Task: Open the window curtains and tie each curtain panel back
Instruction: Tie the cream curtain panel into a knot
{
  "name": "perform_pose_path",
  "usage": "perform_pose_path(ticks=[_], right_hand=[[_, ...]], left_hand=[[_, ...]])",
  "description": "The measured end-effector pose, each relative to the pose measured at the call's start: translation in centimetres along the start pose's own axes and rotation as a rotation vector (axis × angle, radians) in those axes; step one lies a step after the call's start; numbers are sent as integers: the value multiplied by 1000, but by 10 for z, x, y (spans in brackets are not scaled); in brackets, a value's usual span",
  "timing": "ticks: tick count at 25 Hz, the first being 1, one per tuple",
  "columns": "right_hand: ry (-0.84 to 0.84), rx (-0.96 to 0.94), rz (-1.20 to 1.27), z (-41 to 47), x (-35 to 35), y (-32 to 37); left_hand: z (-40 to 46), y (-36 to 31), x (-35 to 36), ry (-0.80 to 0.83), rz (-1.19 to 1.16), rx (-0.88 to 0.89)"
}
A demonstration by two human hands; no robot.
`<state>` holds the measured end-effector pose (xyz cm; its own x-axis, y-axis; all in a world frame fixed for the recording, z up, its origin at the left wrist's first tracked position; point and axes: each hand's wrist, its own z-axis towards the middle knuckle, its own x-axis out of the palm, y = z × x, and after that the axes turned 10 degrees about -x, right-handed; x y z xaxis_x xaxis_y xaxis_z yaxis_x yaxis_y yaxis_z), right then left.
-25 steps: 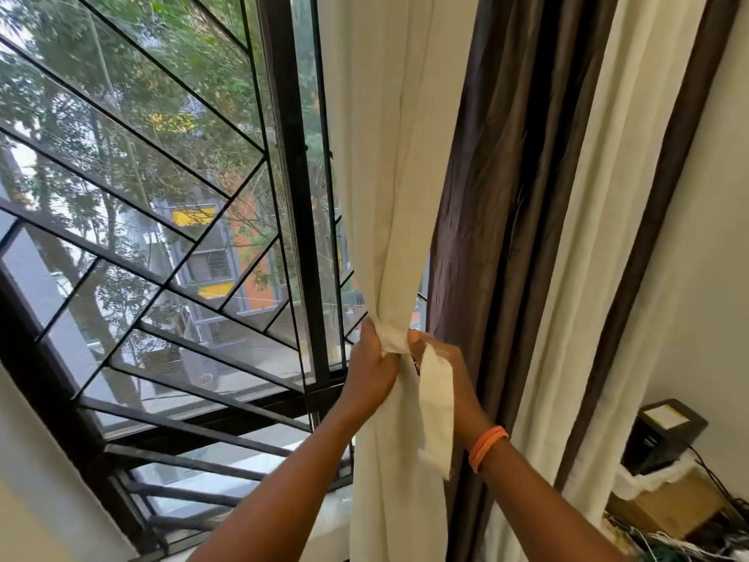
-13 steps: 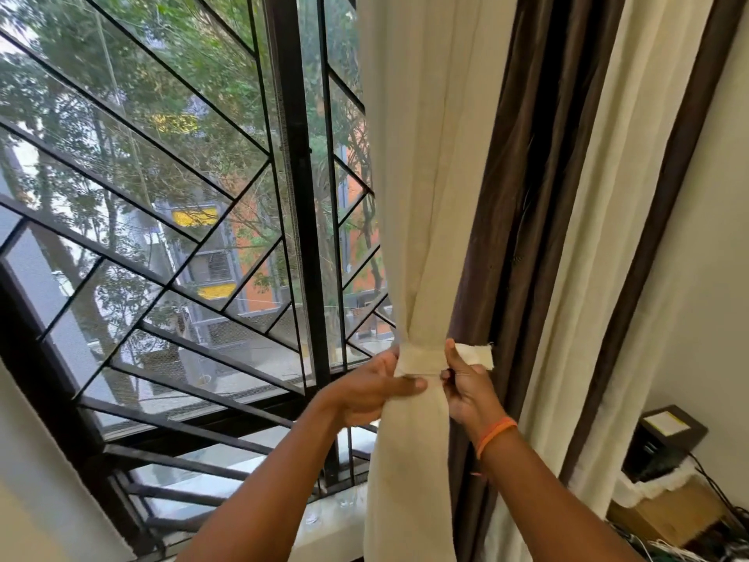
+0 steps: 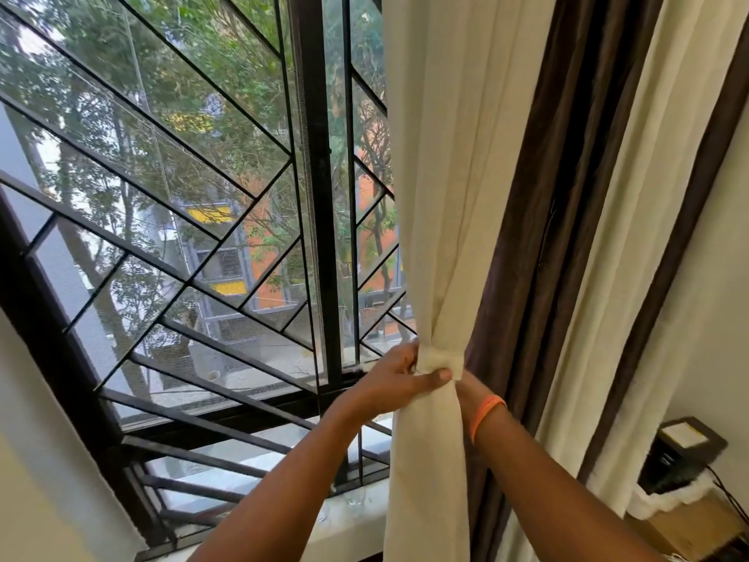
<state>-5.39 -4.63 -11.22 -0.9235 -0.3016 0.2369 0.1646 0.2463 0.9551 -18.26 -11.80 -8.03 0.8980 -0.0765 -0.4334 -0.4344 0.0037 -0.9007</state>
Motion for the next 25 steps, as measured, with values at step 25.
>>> perform_pose_path(ticks=[25], right_hand=[[203, -681, -249, -28, -15, 48]], left_hand=[[35, 21, 4, -249, 19, -91]])
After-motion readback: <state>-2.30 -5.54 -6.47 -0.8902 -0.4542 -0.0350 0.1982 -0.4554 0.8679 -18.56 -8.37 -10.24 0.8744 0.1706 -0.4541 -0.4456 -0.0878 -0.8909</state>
